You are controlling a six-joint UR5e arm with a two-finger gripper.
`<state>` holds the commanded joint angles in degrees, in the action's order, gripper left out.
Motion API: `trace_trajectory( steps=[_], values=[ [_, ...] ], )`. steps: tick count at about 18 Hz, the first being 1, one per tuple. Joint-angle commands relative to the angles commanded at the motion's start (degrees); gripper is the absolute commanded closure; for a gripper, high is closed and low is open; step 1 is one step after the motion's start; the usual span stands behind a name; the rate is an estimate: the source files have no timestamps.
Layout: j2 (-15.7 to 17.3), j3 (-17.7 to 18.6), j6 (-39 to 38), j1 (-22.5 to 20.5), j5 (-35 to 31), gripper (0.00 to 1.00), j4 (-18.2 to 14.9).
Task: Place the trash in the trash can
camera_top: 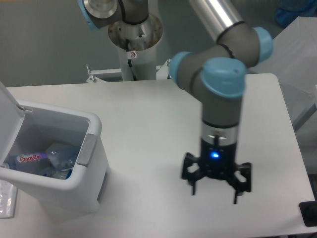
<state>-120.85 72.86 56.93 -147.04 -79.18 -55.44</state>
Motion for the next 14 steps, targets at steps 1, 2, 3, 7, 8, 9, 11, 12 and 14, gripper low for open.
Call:
trace_trajectory(
  steps=[1,2,3,7,8,9,11,12,14],
  values=[
    [0.2,0.1,0.9,0.1,-1.6,0.0,-1.5],
    [0.3,0.1,1.1,0.0,-2.6,0.0,-2.3],
    [0.4,0.1,1.1,0.0,-2.6,0.0,-2.7],
    [0.8,1.1,4.7,0.0,-3.6,0.0,-7.2],
    [0.9,0.4,8.3,-0.1,-5.6,0.0,-11.0],
    [1.1,-0.3,11.7,-0.8,-7.9,0.0,-14.4],
    [1.9,-1.8,14.3,-1.1,-9.2,0.0,-18.3],
    [1.9,-1.8,14.3,-1.1,-9.2,0.0,-18.5],
    [1.9,-1.6,14.3,-1.1,-9.2,0.0,-18.3]
  ],
)
